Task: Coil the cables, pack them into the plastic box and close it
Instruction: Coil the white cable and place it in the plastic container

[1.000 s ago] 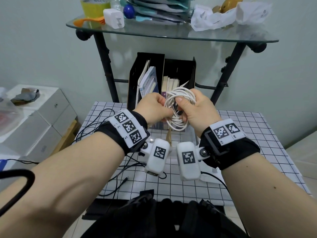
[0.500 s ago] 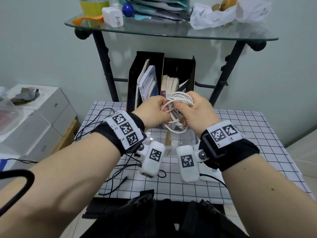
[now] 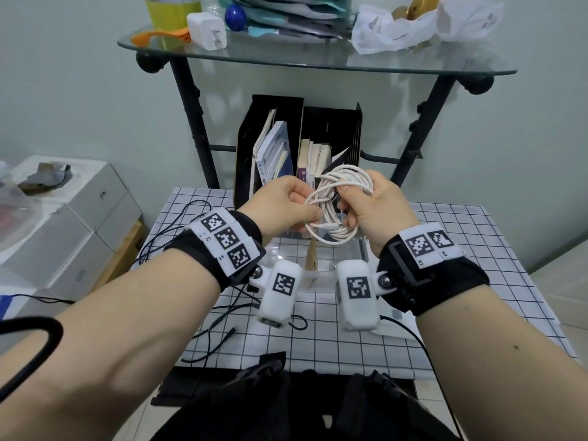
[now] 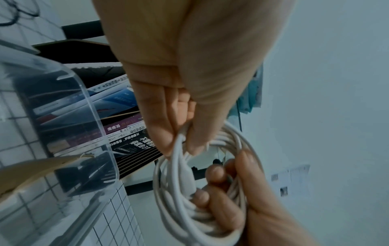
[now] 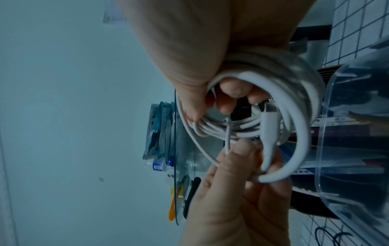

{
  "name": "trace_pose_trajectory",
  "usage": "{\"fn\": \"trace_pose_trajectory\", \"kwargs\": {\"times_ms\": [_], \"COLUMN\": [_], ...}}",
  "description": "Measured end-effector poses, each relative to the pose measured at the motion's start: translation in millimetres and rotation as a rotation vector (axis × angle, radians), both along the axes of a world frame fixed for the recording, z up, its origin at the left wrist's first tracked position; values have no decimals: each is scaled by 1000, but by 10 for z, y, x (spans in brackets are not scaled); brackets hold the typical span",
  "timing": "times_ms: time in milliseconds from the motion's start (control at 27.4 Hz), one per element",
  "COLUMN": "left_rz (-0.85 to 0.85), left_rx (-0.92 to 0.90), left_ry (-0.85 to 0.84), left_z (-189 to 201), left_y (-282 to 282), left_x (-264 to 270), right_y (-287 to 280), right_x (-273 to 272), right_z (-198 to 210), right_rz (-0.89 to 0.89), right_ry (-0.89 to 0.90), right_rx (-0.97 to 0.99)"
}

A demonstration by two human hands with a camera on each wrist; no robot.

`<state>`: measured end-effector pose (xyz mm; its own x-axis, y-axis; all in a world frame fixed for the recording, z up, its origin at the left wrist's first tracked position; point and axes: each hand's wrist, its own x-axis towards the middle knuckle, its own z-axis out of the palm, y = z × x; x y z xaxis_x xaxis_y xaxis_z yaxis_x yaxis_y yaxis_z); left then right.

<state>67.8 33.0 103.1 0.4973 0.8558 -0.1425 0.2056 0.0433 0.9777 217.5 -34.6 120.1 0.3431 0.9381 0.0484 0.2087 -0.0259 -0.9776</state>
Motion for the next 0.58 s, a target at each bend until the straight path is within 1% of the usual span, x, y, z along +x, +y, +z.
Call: {"fn": "trace_pose_trajectory", "kwargs": {"times_ms": [182,292,474,584], "left_rz": [-22,-21,-43,-2], "left_rx": [-71,-104,-129,-88], "left_ry": [-192,-248,-296,-306], "left_z": [19,1,-19,-6], "left_y": [-9,2,4,-18], "left_x": [-61,-78,-73,-55], "right_y": [-11,2,-55,-89], "right_x": [-1,29,-11,-70], "right_z": [61,78,153,212], "right_rz": [-58,-40,-14,-7], "right_ry": [281,434,587,654], "right_rx": [-17,-20,-43,-26]}}
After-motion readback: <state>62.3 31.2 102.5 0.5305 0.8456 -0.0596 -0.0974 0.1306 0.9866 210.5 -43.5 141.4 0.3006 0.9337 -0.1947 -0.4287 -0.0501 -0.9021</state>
